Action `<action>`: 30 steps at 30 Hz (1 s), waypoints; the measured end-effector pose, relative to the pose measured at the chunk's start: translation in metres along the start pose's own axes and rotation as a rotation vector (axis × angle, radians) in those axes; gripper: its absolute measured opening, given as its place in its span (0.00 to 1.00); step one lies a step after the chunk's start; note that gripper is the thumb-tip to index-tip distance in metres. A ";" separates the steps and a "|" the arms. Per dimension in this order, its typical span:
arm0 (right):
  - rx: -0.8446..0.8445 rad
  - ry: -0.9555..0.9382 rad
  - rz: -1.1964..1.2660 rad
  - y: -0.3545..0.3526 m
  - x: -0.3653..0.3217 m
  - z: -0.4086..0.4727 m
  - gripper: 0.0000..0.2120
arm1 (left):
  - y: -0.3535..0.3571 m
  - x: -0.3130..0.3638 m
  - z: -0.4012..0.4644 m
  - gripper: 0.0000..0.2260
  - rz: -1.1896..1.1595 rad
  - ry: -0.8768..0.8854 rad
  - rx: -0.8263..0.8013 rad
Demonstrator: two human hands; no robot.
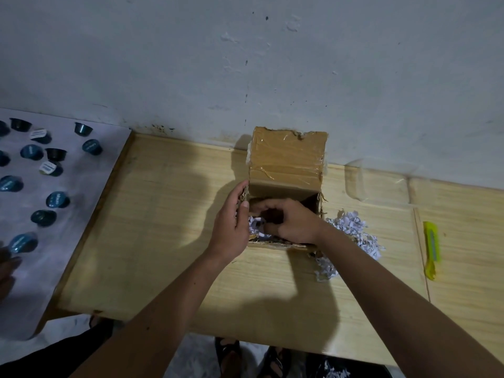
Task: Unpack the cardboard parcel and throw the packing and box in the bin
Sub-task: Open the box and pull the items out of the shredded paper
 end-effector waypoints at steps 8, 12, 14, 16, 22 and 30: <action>-0.129 0.161 -0.396 0.004 0.015 0.006 0.31 | 0.001 -0.001 0.000 0.20 -0.035 0.024 0.010; -0.161 0.130 -0.304 0.012 0.017 0.008 0.32 | 0.002 -0.002 0.001 0.21 -0.020 0.046 0.029; -0.156 0.083 -0.258 0.014 0.014 0.009 0.30 | 0.004 -0.004 0.001 0.21 -0.025 0.043 0.033; -0.139 0.041 -0.200 0.014 0.013 0.011 0.26 | 0.004 -0.005 0.002 0.21 -0.025 0.038 0.046; -0.132 0.014 0.044 0.020 0.008 0.013 0.15 | 0.004 -0.004 0.002 0.21 0.004 0.039 0.059; -0.216 0.044 0.074 0.028 0.015 0.020 0.15 | 0.003 -0.003 0.003 0.20 0.031 0.054 0.082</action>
Point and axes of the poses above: each hand's wrist, its own z-axis towards the middle knuckle, its own y-axis out of the palm, x = y × z, the point moved 7 cm from there along z, towards the middle knuckle, and after that the axes turned 2 degrees about -z, right-handed, at the moved point
